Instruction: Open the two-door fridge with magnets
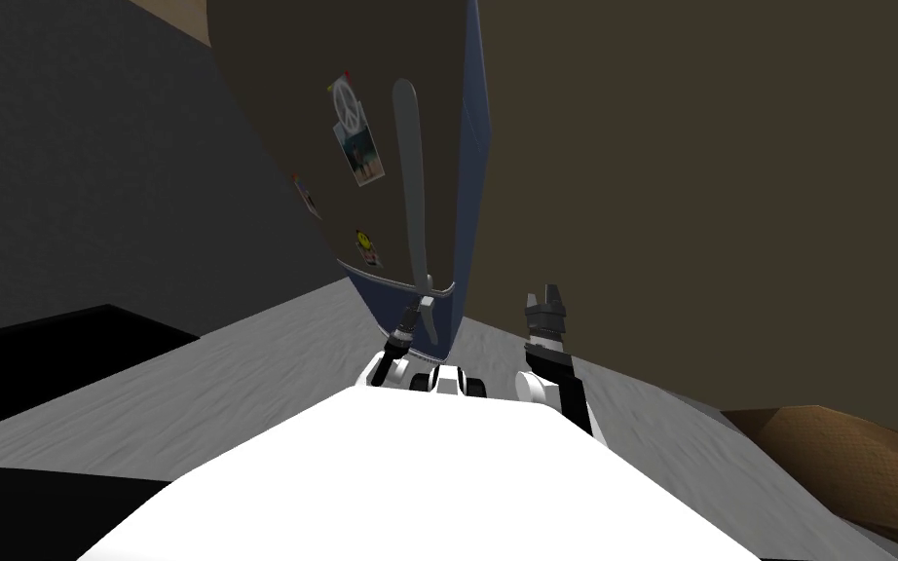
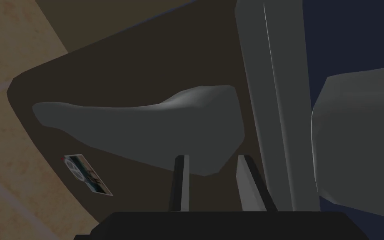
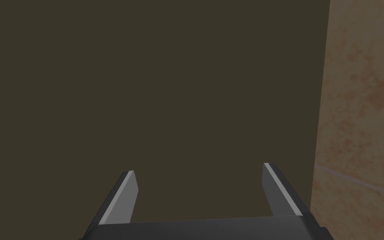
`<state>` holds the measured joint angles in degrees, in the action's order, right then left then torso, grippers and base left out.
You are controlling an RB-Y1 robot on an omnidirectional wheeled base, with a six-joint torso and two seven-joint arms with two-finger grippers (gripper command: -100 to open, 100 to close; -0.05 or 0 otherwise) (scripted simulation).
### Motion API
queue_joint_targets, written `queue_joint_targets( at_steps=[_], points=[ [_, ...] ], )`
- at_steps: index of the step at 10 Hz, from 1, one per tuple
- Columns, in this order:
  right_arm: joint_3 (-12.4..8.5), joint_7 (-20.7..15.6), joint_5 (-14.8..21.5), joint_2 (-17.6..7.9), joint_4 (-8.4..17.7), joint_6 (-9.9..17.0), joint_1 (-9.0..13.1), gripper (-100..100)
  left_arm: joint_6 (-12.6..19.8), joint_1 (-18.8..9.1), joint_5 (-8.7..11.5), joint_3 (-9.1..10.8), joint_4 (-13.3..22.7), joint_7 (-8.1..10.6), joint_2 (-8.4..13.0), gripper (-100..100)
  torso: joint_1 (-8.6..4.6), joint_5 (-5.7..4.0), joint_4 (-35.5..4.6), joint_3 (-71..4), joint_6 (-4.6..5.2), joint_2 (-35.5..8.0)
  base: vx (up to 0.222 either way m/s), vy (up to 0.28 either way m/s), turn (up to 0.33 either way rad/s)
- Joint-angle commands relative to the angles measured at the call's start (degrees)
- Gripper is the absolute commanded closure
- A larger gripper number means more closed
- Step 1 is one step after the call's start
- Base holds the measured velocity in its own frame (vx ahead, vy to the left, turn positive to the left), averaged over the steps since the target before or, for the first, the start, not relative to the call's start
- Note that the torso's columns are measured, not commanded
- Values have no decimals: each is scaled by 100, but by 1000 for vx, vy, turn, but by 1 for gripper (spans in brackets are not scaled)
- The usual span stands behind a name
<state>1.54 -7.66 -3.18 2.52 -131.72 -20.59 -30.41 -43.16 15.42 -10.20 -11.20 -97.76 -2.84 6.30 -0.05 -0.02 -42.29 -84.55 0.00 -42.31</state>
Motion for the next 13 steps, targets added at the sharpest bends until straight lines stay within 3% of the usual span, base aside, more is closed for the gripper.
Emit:
queue_joint_targets(
  at_steps=[1, 13],
  points=[
    [0, 0, 0, 0, 0, 0, 1, 0, 387, -128, -2, 25, -101, 16, 117, -100, 9, 7, 16, -9, 9, 24, -44, -23, -2],
    [0, 0, 0, 0, 0, 0, 0, 0, 1991, -652, -38, 93, -626, 59, 412, -100, -9, -3, 0, -7, 9, 11, -25, -25, 2]
  ],
)
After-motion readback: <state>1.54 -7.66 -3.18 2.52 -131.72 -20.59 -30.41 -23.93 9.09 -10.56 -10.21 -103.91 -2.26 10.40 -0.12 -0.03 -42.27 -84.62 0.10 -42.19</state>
